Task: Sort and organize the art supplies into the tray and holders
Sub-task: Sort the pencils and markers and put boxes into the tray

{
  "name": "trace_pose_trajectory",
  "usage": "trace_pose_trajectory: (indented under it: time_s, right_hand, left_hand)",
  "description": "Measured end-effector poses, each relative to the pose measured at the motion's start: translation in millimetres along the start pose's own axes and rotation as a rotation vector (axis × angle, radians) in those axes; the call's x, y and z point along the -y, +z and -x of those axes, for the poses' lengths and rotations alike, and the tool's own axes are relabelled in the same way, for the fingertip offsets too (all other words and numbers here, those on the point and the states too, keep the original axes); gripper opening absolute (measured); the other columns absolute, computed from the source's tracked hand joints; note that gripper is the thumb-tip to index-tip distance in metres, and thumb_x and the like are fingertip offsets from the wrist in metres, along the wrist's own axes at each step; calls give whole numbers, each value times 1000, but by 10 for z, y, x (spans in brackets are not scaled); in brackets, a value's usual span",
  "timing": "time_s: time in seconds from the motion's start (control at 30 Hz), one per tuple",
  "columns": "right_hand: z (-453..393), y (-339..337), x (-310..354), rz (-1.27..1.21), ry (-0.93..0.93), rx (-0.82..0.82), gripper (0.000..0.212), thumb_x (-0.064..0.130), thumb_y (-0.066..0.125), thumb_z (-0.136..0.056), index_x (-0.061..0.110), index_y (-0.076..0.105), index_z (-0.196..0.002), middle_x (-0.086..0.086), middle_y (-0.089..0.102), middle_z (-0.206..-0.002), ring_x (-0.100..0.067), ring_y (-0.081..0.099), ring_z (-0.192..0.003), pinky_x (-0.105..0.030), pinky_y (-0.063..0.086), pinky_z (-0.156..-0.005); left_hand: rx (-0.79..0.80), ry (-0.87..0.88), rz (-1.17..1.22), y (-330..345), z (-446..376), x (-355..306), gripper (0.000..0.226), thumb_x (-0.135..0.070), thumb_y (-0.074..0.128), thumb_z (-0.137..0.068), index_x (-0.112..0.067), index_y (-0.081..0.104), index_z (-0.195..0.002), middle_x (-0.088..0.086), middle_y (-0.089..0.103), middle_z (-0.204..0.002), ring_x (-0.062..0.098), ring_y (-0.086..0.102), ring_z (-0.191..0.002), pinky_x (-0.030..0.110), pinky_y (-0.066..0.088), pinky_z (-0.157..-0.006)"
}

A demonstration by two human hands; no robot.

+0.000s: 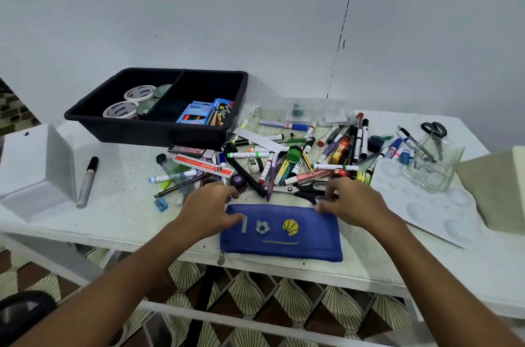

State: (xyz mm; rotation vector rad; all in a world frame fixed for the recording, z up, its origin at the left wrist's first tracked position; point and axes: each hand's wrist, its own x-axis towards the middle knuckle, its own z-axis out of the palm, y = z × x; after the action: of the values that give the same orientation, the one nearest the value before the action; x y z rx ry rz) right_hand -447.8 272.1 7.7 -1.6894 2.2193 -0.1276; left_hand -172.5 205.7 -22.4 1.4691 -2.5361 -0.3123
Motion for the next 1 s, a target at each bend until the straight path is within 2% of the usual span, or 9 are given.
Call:
trace_pose_trajectory:
  time_s: [0.13,0.3,0.4,0.53,0.63,0.7,0.8,0.93,1.0]
  right_hand:
    - [-246,-40,23,-134,-85,-245,17,38,67,-86,23,66,-93,3,66,-89,-20,63,-89,-29,46,-67]
    - [-621,-35,117,61,-144,-309,48,56,65,-81,16,66,-107,-6,60,-115,-29,46,-117,-35,43,-84]
    - [-802,81,152,234,-153,-323,50,57,59,-83,13,67,-107,-12,58,-120,-33,45,-118,-40,42,-92]
    - [-971,131,122,244,-150,-294,33,39,56,-89,12,65,-106,-11,59,-117,-33,45,-119,-39,41,-92]
    - [-1035,28,71,202,-186,-314,22,32,57,-87,12,63,-95,-8,64,-100,-29,56,-104,-34,43,-74]
    - [-1073,-96,25,119,-173,-338,20,30,57,-85,12,63,-88,-4,62,-86,-27,60,-86,-29,38,-62]
    - [-1154,-342,-90,-84,-140,-390,14,28,61,-82,14,63,-81,3,55,-74,-20,53,-70,-27,33,-59]
    - [-1305,-608,-235,-685,-189,-431,10,12,66,-80,10,62,-71,3,55,-61,-13,49,-58,-26,37,-58]
    - [-1380,-680,-281,-952,-197,-409,14,9,68,-82,6,59,-72,-1,54,-62,-14,49,-59,-33,44,-61]
  left_hand:
    - [-63,34,89,-44,-152,-62,32,-39,71,-80,-19,67,-105,-4,64,-95,11,56,-87,31,49,-76]
    - [-143,64,129,-31,-472,-230,26,-32,70,-82,-15,68,-101,-2,62,-90,12,55,-80,29,49,-70]
    - [-174,57,142,15,-670,-316,26,-34,69,-83,-16,68,-103,-3,62,-92,9,51,-78,25,43,-67]
    - [-196,36,165,81,-881,-415,25,-33,68,-83,-16,68,-102,-2,62,-95,11,52,-78,28,44,-67]
    - [-190,20,178,97,-999,-457,27,-31,67,-83,-14,68,-104,0,64,-95,13,57,-83,34,51,-73]
    - [-197,11,194,100,-1071,-470,28,-30,67,-83,-12,69,-104,1,65,-94,13,57,-82,35,51,-74]
    - [-210,-14,202,91,-1191,-493,25,-26,68,-83,-12,69,-104,1,65,-94,12,53,-79,28,44,-71]
    - [-208,-40,214,92,-1403,-470,22,-22,69,-82,-13,70,-102,-4,60,-88,11,50,-78,26,39,-70]
    - [-199,-39,202,103,-1517,-452,21,-22,69,-82,-14,69,-102,-2,62,-90,11,49,-81,29,43,-73]
